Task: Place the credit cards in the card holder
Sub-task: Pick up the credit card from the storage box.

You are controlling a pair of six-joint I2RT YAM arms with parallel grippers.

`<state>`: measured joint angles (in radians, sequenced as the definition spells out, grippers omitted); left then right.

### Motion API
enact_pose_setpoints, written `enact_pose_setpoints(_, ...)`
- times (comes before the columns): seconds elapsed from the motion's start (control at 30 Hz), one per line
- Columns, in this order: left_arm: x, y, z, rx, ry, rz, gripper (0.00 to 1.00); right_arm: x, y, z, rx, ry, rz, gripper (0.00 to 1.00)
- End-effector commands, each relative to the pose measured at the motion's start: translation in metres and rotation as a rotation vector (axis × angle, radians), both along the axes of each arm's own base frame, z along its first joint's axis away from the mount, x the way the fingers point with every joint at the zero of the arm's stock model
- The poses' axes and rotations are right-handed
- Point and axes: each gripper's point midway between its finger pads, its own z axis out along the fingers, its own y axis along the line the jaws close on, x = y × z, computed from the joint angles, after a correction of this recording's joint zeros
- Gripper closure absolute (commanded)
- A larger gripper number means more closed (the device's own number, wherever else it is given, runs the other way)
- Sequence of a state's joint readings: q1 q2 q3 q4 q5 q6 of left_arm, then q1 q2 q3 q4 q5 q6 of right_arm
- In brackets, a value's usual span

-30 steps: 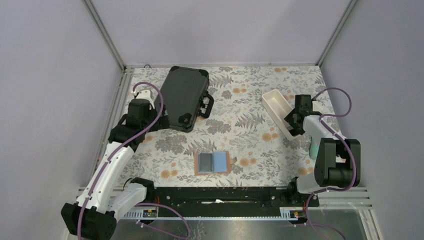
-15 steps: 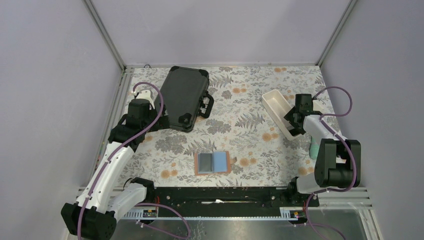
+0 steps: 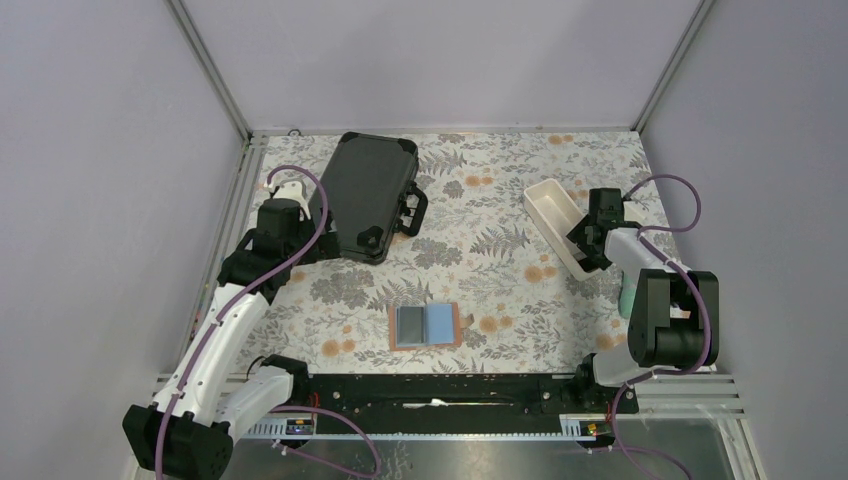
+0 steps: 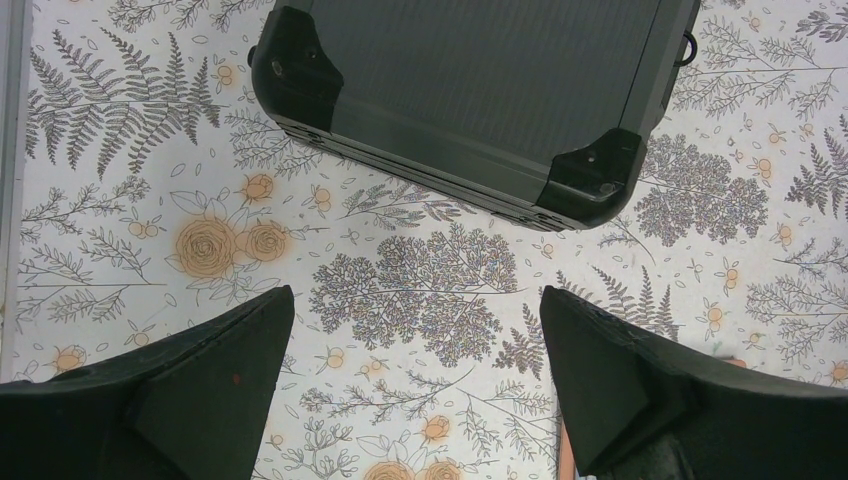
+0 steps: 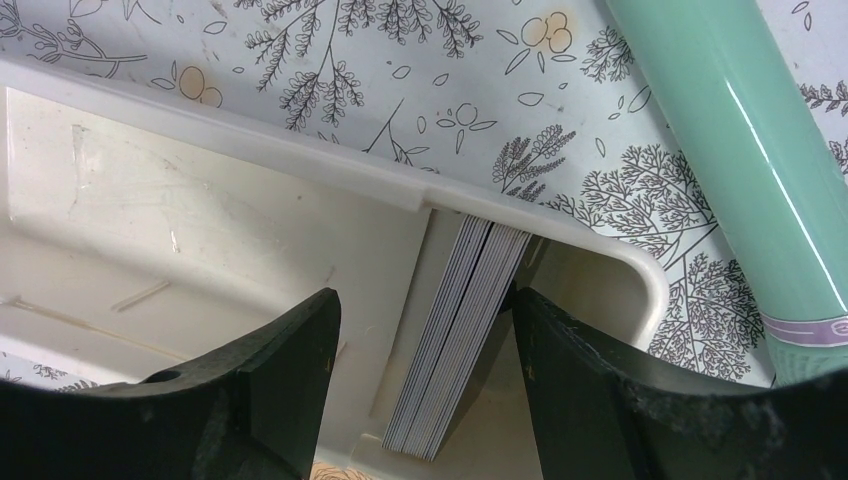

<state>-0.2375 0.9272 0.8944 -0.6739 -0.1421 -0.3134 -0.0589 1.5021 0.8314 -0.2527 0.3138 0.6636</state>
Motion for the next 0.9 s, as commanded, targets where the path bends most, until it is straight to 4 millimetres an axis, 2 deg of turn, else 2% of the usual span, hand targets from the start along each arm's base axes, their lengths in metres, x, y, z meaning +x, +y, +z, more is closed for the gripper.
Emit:
enact_pose_setpoints(0.0,0.01,-0.003,0.01,-0.011,-0.053,-0.012,0.01,0.02,-0.005,0.025,-0.014,-0.091,-0.021,0.3)
enact_pose_setpoints(0.17,0.009,-0.003,0.01,-0.011,-0.053,-0.012,0.01,0.024,-0.007,0.033,-0.027,-0.112,-0.026,0.3)
enact_pose_setpoints(0.4,0.009,-0.003,0.009,-0.011,-0.053,-0.013,0.01,0.029,-0.004,0.032,-0.009,-0.128,-0.022,0.29)
enact_pose_setpoints(0.5,0.009,-0.003,0.009,-0.011,-0.052,-0.013,0.01,0.031,-0.003,0.033,-0.002,-0.133,-0.024,0.36)
enact_pose_setpoints(0.63,0.009,-0.003,0.009,-0.011,-0.052,-0.013,0.01,0.031,-0.002,0.034,0.005,-0.138,-0.026,0.4)
enact_pose_setpoints(0.87,0.009,-0.004,0.009,-0.013,-0.05,-0.016,0.01,0.029,-0.005,0.042,-0.008,-0.161,-0.034,0.41)
